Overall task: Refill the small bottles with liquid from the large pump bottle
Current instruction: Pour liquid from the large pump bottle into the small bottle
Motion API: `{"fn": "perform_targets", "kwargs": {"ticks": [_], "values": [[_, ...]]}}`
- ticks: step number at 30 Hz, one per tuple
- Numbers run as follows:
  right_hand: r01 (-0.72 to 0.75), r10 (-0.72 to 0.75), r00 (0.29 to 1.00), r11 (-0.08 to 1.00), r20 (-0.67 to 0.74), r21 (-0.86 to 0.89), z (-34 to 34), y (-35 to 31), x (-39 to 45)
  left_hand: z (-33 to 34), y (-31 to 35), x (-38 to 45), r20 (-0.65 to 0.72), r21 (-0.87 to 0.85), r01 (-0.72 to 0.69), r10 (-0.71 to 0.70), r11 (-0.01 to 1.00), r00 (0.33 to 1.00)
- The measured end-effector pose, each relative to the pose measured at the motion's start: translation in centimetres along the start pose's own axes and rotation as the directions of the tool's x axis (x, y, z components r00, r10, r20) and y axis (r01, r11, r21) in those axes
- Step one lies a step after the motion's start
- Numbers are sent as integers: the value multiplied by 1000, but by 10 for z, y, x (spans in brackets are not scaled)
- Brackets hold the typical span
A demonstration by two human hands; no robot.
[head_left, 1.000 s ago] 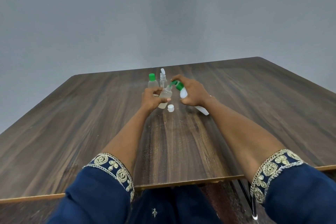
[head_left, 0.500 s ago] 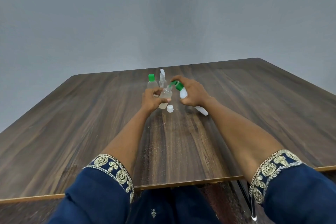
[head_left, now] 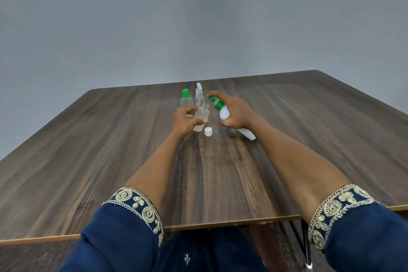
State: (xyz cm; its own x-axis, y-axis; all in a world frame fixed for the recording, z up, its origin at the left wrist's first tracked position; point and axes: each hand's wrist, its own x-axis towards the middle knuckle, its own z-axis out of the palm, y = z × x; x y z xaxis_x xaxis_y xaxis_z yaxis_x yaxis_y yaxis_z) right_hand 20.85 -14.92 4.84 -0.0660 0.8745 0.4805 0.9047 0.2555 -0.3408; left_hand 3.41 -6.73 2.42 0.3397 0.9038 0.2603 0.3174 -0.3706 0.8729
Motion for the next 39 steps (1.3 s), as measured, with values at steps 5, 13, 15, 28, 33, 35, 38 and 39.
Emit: {"fn": "perform_targets", "kwargs": {"ticks": [5,13,15,28,33,35,38,39], "values": [[-22,21,1000,1000,-23,-10,2,-1,1,1,1,0,12,12,-10,10,1000,1000],[-1,1,1000,1000,0,2,-1,1,0,4,-3,3,0,-25,25,-26,999,1000],[-14,13,1000,1000,-7,-10,-1,-2,0,4,-4,2,12,-17,18,-18,1000,1000],[-21,21,1000,999,-5,-28,1,0,2,2,-3,1,23,-32,12,-11,999,1000],[-17,17,1000,999,1,-33,2,2,2,4,-2,-3,25,-49,1,0,999,1000],[-5,5,1000,1000,0,-31,2,3,2,4,-1,-2,9,-62,0,0,998,1000],[-15,15,1000,1000,-10,-22,1,2,2,4,1,1,8,-47,-15,15,999,1000],[-17,17,1000,1000,-14,-26,1,2,2,4,1,1,12,-39,-15,15,999,1000]]}}
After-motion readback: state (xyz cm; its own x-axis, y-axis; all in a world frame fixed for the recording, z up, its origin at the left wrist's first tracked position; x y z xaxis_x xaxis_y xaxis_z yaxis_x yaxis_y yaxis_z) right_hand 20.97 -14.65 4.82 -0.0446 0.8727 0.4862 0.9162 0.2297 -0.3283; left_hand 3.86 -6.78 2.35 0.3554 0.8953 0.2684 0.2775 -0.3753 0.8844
